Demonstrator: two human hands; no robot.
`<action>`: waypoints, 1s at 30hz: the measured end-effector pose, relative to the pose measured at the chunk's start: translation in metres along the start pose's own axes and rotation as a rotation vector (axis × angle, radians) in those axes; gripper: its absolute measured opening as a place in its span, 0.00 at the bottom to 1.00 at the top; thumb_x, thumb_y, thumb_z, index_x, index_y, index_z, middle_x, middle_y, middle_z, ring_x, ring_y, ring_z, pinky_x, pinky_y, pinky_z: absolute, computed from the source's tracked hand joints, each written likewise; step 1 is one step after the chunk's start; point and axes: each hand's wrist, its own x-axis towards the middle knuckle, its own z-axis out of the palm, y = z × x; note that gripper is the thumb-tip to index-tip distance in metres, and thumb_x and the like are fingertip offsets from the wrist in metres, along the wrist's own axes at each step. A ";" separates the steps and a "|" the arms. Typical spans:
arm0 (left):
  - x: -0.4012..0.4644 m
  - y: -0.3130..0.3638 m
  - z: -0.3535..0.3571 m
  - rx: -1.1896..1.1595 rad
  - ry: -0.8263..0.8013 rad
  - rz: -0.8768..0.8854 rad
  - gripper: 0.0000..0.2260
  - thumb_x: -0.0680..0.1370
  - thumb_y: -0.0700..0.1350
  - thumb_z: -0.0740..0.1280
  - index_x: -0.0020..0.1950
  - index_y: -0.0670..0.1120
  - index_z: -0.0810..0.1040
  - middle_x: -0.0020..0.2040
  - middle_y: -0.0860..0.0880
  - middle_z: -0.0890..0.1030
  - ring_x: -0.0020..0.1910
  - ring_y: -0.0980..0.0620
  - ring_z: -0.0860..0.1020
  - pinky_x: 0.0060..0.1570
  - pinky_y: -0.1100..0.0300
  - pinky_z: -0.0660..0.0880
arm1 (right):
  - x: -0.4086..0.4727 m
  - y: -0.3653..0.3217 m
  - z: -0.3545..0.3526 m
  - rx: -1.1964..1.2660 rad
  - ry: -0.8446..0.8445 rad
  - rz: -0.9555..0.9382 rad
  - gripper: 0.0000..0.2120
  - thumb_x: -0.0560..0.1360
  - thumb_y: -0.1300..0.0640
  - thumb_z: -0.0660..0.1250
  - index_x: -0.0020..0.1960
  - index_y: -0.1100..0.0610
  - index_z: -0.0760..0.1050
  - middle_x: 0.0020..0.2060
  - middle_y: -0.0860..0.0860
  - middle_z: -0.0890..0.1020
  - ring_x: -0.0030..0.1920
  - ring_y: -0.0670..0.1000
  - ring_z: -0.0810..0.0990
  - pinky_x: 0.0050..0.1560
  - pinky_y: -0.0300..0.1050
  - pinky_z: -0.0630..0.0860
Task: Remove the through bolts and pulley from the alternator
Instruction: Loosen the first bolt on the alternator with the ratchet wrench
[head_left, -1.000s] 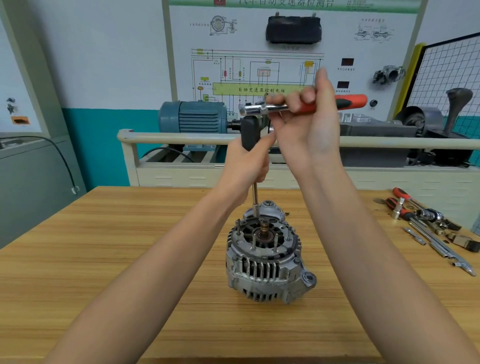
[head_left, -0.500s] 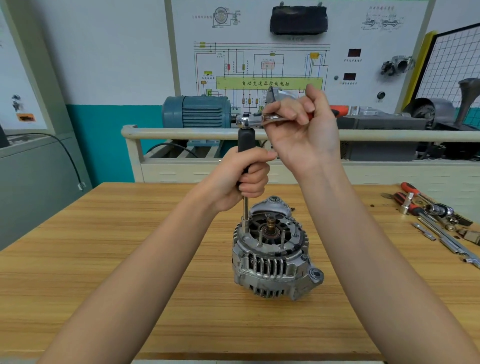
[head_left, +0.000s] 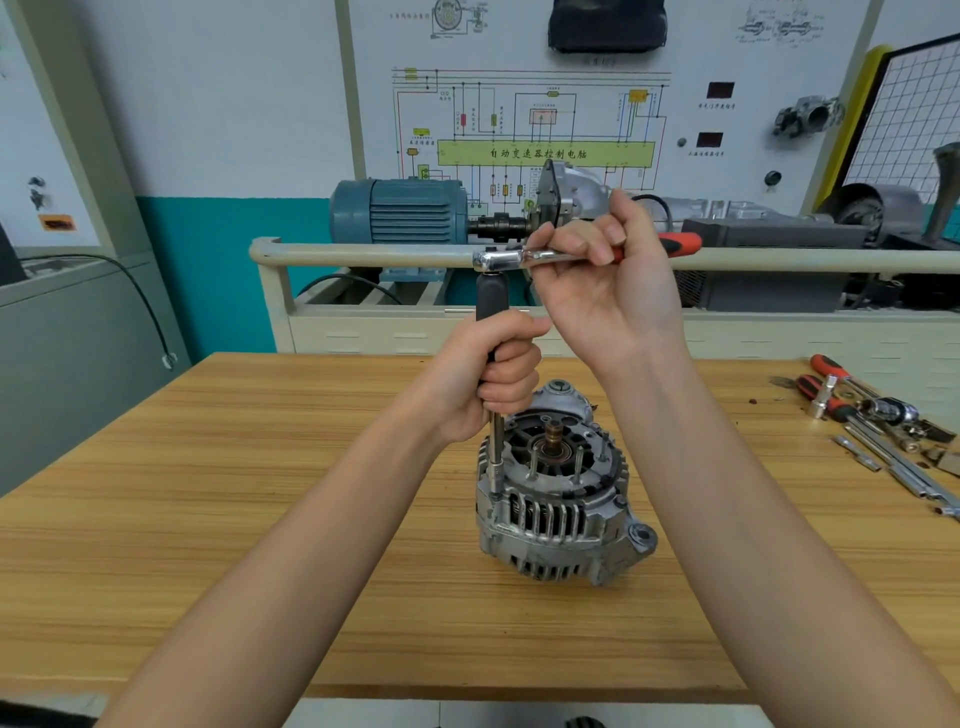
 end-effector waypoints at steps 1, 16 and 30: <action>-0.002 -0.001 0.000 -0.004 0.004 0.004 0.19 0.71 0.44 0.64 0.21 0.50 0.62 0.17 0.55 0.58 0.16 0.59 0.56 0.18 0.69 0.52 | -0.001 0.001 -0.001 0.001 0.005 0.002 0.21 0.81 0.54 0.58 0.29 0.56 0.62 0.20 0.48 0.62 0.24 0.47 0.65 0.42 0.45 0.73; -0.008 -0.005 0.007 0.120 0.094 0.071 0.26 0.78 0.39 0.59 0.20 0.53 0.60 0.18 0.55 0.57 0.16 0.58 0.54 0.21 0.68 0.50 | -0.037 -0.020 -0.052 -1.118 -0.204 0.014 0.19 0.72 0.57 0.69 0.61 0.60 0.75 0.59 0.53 0.81 0.63 0.49 0.78 0.66 0.44 0.72; -0.005 -0.010 0.012 0.166 0.100 0.072 0.21 0.72 0.40 0.61 0.22 0.53 0.59 0.18 0.55 0.58 0.17 0.57 0.53 0.20 0.71 0.54 | -0.086 0.024 -0.129 -2.041 0.025 -0.342 0.15 0.79 0.60 0.62 0.63 0.49 0.75 0.57 0.41 0.79 0.60 0.47 0.75 0.63 0.54 0.69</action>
